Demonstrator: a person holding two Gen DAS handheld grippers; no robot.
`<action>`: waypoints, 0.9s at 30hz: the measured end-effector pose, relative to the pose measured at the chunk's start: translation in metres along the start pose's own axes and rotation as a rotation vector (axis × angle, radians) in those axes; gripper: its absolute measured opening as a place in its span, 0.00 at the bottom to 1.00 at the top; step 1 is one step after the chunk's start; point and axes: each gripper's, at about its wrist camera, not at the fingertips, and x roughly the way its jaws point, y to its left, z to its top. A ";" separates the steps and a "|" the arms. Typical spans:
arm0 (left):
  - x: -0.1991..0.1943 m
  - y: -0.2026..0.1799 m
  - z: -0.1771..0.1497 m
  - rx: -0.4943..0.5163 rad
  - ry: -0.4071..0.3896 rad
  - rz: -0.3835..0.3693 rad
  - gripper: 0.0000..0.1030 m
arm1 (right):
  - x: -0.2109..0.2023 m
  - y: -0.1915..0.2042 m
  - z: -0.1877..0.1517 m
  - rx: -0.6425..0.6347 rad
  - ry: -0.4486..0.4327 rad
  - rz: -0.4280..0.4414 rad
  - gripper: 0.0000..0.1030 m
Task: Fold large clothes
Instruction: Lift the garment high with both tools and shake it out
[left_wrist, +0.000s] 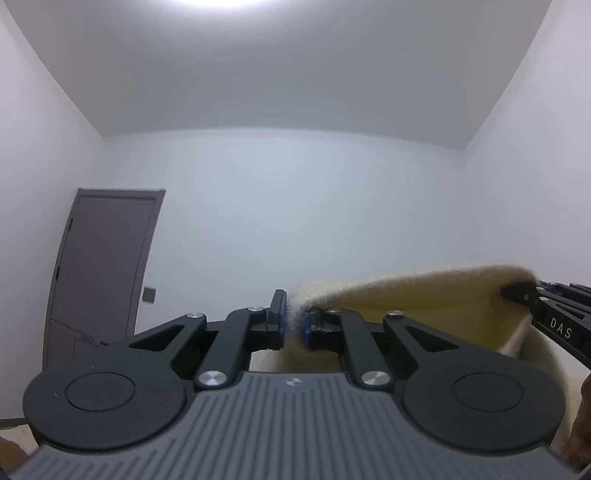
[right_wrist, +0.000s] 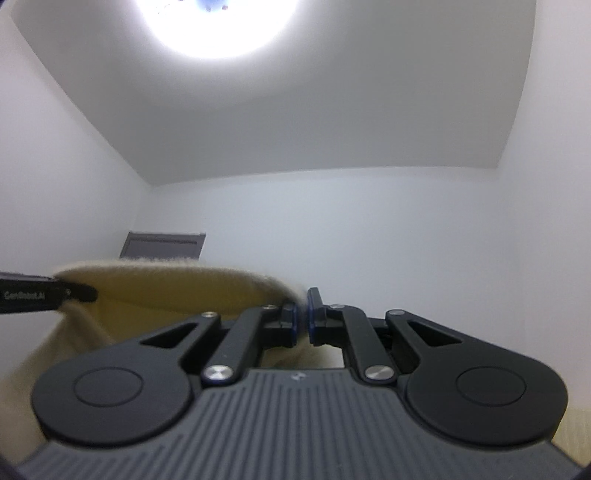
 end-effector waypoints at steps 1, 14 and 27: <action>0.009 0.001 -0.006 -0.005 0.022 -0.005 0.11 | 0.008 -0.002 -0.006 -0.001 0.023 0.001 0.07; 0.225 0.039 -0.290 -0.051 0.478 0.022 0.11 | 0.156 -0.014 -0.302 0.120 0.517 -0.011 0.07; 0.446 0.149 -0.651 -0.142 0.820 0.154 0.12 | 0.276 0.001 -0.605 0.192 0.847 -0.025 0.08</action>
